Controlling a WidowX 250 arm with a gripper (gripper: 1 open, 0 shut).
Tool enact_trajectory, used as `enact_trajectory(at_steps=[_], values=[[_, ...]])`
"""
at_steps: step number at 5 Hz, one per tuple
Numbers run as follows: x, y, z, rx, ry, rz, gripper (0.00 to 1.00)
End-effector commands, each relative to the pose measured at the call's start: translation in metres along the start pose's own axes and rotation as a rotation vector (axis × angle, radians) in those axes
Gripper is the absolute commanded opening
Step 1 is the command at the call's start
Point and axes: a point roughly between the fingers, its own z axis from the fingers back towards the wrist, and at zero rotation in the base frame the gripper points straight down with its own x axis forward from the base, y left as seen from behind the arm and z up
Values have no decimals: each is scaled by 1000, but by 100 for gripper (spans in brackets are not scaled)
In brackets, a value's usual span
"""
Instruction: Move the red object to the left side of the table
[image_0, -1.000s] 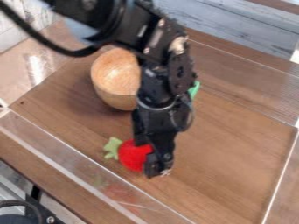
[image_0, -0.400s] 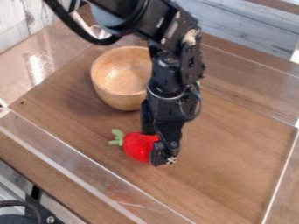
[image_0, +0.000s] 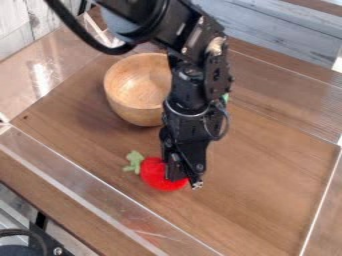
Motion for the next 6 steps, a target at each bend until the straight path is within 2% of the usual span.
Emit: enact_trajectory(at_steps=[1, 2, 3, 4, 5, 6], values=[[-4, 2, 23, 23, 1, 29, 0], [-14, 16, 48, 50, 32, 61, 0], [-15, 38, 77, 71, 44, 78, 0], [-17, 53, 87, 48, 14, 75, 0], [-14, 63, 103, 37, 3, 111, 0], [-7, 68, 123, 50, 17, 143, 0]])
